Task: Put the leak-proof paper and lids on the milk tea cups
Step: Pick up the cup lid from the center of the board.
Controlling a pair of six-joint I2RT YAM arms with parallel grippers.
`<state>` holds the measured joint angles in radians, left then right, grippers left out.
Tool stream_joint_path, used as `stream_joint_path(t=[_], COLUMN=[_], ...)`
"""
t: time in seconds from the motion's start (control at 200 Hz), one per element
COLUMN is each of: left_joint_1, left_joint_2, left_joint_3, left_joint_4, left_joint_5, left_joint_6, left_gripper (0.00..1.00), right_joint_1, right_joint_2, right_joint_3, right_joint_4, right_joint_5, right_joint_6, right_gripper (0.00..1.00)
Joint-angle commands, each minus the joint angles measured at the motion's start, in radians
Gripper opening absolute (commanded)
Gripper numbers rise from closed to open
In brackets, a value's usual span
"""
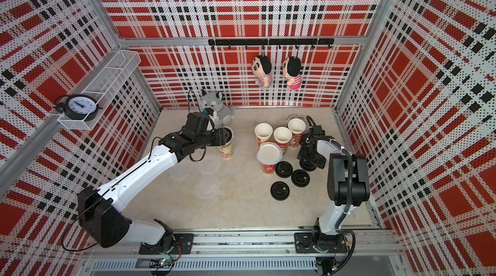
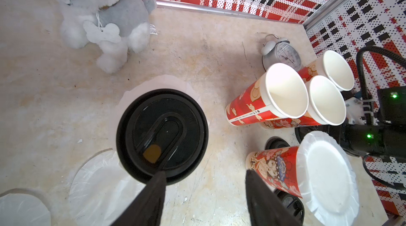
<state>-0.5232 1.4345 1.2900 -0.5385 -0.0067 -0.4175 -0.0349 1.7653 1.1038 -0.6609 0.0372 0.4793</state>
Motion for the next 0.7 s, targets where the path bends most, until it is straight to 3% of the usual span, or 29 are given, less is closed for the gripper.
stream_joint_path(t=[0.0,0.2,0.426,0.696], left_joint_1=[0.005,0.005,0.005,0.005], left_joint_2=[0.001,-0.006,-0.016,-0.023], left_joint_3=[-0.011,-0.011,-0.015,-0.034], left_joint_4=[0.023,0.023,0.023,0.029], left_joint_5=[0.012,0.016,0.021,0.025], left_joint_6=[0.013,0.007,0.003,0.005], left_gripper=[0.61,0.61,0.61,0.6], right_joint_1=[-0.006,-0.006,-0.005,0.012], right_joint_2=[0.012,0.007,-0.029,-0.235], right_joint_3=[0.001,-0.002,-0.024,0.007], right_joint_4=[0.017,0.018,0.019,-0.131], right_joint_5=[0.015,0.01,0.001,0.02], right_joint_6=[0.007,0.01,0.014,-0.014], right_gripper=[0.85,0.75,0.71,0.7])
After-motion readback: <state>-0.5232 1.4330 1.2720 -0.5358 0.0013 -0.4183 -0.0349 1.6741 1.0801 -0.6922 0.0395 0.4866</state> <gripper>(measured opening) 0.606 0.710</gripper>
